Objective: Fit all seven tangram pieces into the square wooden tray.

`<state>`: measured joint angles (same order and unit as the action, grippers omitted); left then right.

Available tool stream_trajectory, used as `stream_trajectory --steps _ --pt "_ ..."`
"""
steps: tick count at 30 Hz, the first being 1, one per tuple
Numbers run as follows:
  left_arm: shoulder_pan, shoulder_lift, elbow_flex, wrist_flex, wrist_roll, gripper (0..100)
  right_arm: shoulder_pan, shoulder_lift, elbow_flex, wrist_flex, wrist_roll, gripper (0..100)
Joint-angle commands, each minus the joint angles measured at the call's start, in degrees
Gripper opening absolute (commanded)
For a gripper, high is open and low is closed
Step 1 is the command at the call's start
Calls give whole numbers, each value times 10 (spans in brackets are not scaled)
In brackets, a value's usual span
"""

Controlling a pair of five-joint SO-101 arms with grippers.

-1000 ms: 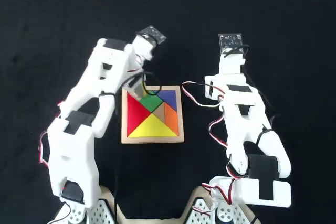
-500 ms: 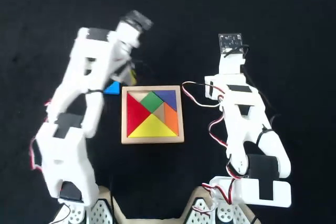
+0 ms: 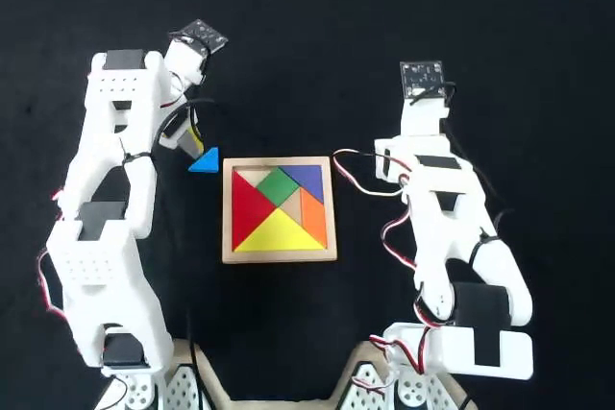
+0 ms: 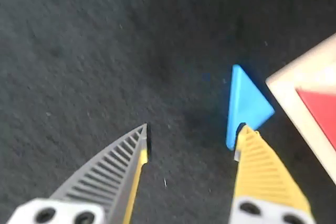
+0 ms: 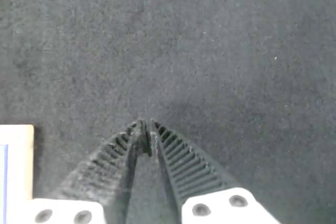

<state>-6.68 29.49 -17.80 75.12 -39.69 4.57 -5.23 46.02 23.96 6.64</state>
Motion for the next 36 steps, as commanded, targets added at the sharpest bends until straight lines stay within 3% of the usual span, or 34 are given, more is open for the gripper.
stream_trajectory --steps 1,14,18,29,32,36 --pt "12 2 -15 -10 6 272 5 0 -24 -11 4 12" --pt "43 27 14 -21 -11 272 5 0 -24 -12 5 12" --pt "20 48 32 -51 -50 272 4 0 -24 -12 5 12" --pt "-40 71 -20 -53 -53 272 4 0 -24 -12 5 12" --pt "-38 67 -33 -46 -46 272 4 0 -24 -12 5 12" --pt "-2 66 -51 5 36 272 4 0 -24 -12 5 12"
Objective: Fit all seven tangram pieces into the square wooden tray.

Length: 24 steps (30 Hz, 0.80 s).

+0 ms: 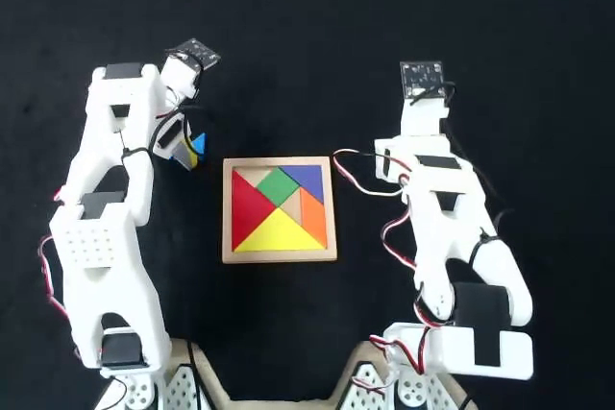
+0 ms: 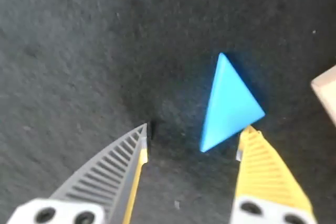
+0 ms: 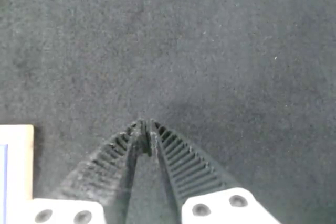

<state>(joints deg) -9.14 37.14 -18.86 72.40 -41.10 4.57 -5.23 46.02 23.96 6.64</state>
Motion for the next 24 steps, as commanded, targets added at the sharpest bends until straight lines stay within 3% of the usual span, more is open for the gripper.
stream_trajectory --steps 1,10,15,20,24 --pt "29 -11 -44 39 65 272 4 0 -24 -12 5 12" --pt "35 -4 -75 37 76 272 4 0 -24 -11 5 12" --pt "32 0 -69 -8 71 272 4 0 -24 -11 5 12" --pt "46 45 -75 23 -31 272 4 0 -24 -11 5 12" --pt "52 66 -83 24 -45 272 4 0 -24 -11 5 12"
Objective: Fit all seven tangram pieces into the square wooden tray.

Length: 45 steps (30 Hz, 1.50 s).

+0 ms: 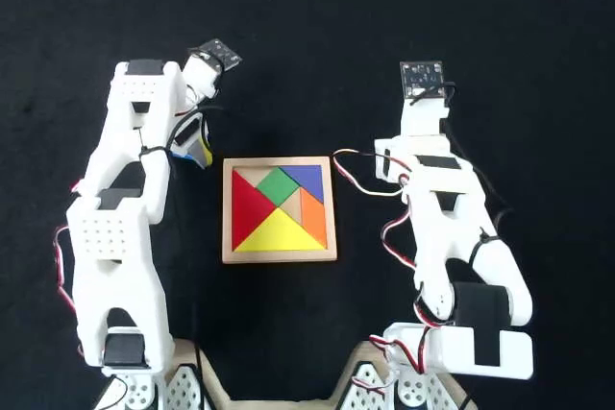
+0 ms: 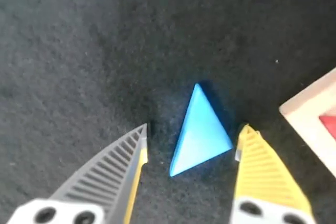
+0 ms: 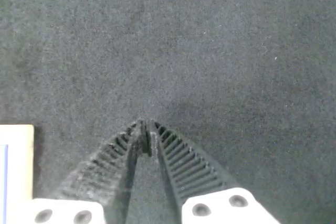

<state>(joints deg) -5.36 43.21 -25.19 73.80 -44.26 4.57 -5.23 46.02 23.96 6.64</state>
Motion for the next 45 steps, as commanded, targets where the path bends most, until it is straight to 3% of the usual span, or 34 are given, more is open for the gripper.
stream_trajectory --steps 1,21,28,34,45 --pt "15 8 -27 11 -13 272 4 0 -24 -11 5 12" --pt "33 17 -36 42 -15 266 4 0 -24 -11 5 12" --pt "44 17 -33 50 -44 109 4 0 -24 -11 5 12" --pt "41 11 -31 51 -44 109 4 0 -24 -11 5 12" --pt "64 -17 -193 257 -47 57 5 0 -24 -11 5 12"
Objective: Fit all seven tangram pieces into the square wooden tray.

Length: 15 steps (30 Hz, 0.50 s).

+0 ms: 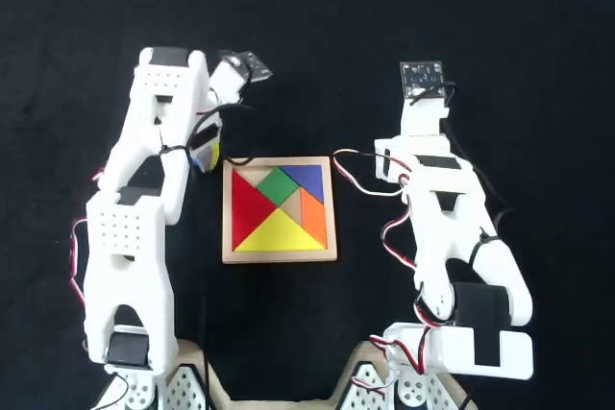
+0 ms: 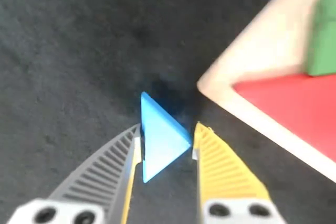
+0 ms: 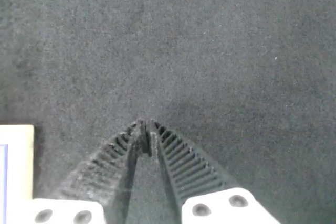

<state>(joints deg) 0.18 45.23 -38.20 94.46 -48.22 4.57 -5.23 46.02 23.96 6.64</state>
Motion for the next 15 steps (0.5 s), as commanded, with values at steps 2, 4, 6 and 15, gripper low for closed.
stream_trajectory --steps 2,4,6,15 --pt "15 -38 -76 65 -7 57 5 0 -24 -11 5 12" --pt "19 -42 -82 64 -9 57 5 0 -25 -11 5 12" --pt "33 -62 -73 64 -42 58 8 0 -26 -11 5 12" --pt "167 -216 109 43 -182 58 10 0 -27 -11 5 12"
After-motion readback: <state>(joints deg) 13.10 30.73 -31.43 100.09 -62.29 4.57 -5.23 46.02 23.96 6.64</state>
